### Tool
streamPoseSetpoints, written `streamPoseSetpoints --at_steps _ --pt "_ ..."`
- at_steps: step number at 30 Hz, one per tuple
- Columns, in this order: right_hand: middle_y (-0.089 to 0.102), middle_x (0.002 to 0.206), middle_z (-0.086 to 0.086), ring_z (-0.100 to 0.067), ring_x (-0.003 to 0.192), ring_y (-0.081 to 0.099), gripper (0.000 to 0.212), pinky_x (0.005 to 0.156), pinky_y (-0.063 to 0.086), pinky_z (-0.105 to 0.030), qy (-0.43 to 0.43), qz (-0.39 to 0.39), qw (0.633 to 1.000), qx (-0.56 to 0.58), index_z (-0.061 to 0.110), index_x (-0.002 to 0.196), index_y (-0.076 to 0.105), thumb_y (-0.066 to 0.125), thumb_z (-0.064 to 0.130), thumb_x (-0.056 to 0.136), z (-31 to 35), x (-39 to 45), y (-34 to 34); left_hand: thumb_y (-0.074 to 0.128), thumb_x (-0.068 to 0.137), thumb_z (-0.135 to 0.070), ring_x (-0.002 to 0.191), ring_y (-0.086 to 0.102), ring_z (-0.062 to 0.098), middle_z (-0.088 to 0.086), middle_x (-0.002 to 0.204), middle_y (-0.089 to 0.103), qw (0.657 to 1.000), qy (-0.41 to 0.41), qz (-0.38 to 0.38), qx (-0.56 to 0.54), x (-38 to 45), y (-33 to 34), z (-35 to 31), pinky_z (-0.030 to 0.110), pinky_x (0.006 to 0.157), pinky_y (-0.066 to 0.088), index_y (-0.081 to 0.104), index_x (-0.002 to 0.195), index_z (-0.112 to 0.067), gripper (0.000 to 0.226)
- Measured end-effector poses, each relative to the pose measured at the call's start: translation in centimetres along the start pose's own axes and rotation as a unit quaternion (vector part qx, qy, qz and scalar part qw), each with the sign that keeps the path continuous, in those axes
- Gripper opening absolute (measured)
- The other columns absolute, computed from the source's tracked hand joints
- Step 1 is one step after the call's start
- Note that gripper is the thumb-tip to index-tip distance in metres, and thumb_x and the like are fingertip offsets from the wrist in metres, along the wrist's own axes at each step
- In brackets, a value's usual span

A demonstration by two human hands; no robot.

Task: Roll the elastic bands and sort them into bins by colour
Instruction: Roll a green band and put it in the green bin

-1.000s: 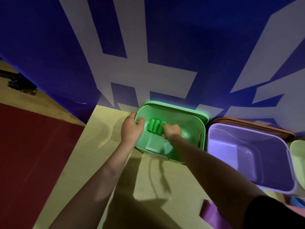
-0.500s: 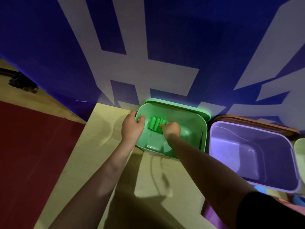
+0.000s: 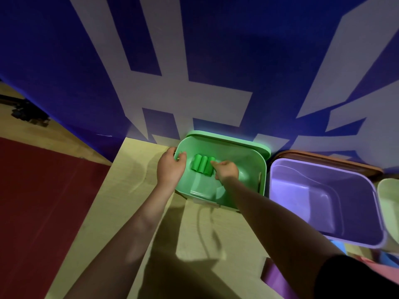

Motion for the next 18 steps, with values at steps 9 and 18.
streamPoseSetpoints --at_steps 9,18 --pt "0.056 0.065 -0.012 -0.024 0.064 0.052 0.044 0.066 0.044 -0.031 -0.005 0.018 0.999 -0.031 0.014 0.056 0.049 0.060 0.041 0.089 0.1 -0.5 -0.8 0.052 0.092 -0.028 0.087 0.061 0.025 0.006 0.094 0.066 1.000 0.011 0.007 0.024 0.0 0.0 0.1 0.029 0.068 0.041 0.063 0.105 -0.012 0.024" --pt "0.058 0.069 -0.006 -0.019 0.065 0.055 0.025 0.069 0.048 -0.035 -0.130 0.085 0.987 -0.028 0.015 0.068 0.053 0.057 0.020 0.093 3.9 -5.5 -4.6 0.053 0.093 -0.034 0.120 0.048 0.033 0.016 0.129 0.052 0.989 0.076 0.008 0.127 -0.9 -1.3 -3.6 0.039 0.093 0.041 0.047 0.136 -0.011 0.049"
Point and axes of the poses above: each hand's wrist, its own x-axis towards the middle knuckle, its own y-axis out of the palm, z = x × y, the point moved 5 cm from there along x, towards the middle knuckle
